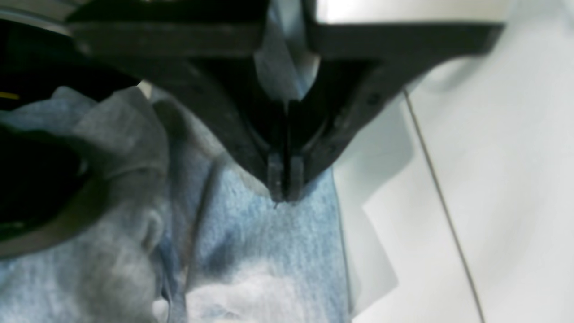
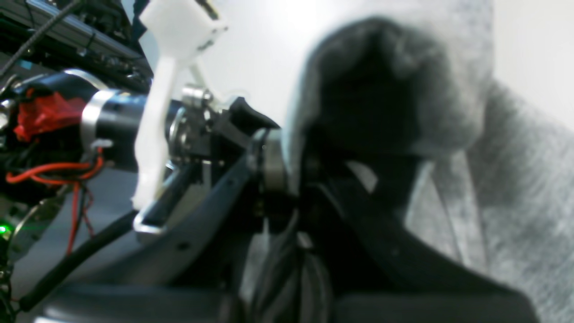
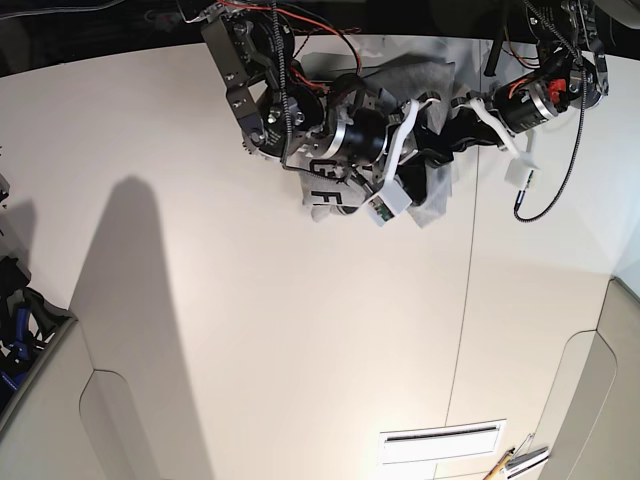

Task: Fold the T-shirt properly
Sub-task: 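Lift the collar end with the right gripper and fold it onto the left gripper's fold, then press and flatten the folded bundle with both grippers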

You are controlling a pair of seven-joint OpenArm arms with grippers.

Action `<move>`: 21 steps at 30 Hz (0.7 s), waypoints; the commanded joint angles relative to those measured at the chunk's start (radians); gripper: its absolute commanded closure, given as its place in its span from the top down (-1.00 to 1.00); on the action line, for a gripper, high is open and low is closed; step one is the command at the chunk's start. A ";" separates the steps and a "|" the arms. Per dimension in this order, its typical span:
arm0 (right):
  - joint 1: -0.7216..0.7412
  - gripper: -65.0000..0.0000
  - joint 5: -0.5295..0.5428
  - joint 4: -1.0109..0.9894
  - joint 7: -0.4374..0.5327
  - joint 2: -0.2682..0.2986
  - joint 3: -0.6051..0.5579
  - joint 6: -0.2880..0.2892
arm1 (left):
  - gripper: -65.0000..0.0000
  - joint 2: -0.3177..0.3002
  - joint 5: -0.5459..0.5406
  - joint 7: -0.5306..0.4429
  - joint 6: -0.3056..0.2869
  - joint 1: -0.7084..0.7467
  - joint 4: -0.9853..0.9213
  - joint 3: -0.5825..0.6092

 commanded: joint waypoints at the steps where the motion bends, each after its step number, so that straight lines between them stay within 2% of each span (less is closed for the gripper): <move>1: 0.014 -1.00 0.032 0.016 0.023 -0.014 -0.004 0.011 | -1.00 -0.008 -0.021 -0.016 -0.009 -0.002 0.017 -0.004; 2: 0.014 -0.95 0.042 0.016 0.023 -0.014 -0.004 0.011 | -1.00 -0.008 -0.021 -0.017 -0.009 -0.002 0.017 -0.004; 4: 0.016 -0.61 0.079 0.016 0.023 -0.014 -0.004 0.025 | -1.00 -0.008 -0.021 -0.017 -0.009 -0.002 0.017 -0.004; 5: 0.022 -0.47 0.101 0.016 0.019 -0.014 -0.004 0.051 | -1.00 -0.008 -0.021 -0.017 -0.009 -0.002 0.017 -0.004; 7: 0.042 -0.32 0.163 0.016 0.014 -0.014 -0.004 0.095 | -1.00 -0.008 -0.024 -0.017 -0.009 -0.002 0.017 -0.004; 12: 0.110 -0.31 0.290 0.016 0.010 -0.014 -0.004 0.114 | -1.00 -0.008 -0.024 -0.017 -0.009 -0.002 0.017 -0.004; 21: 0.176 -0.31 0.287 0.016 -0.069 -0.014 -0.004 0.122 | -1.00 -0.009 -0.026 -0.021 -0.009 -0.003 0.017 -0.004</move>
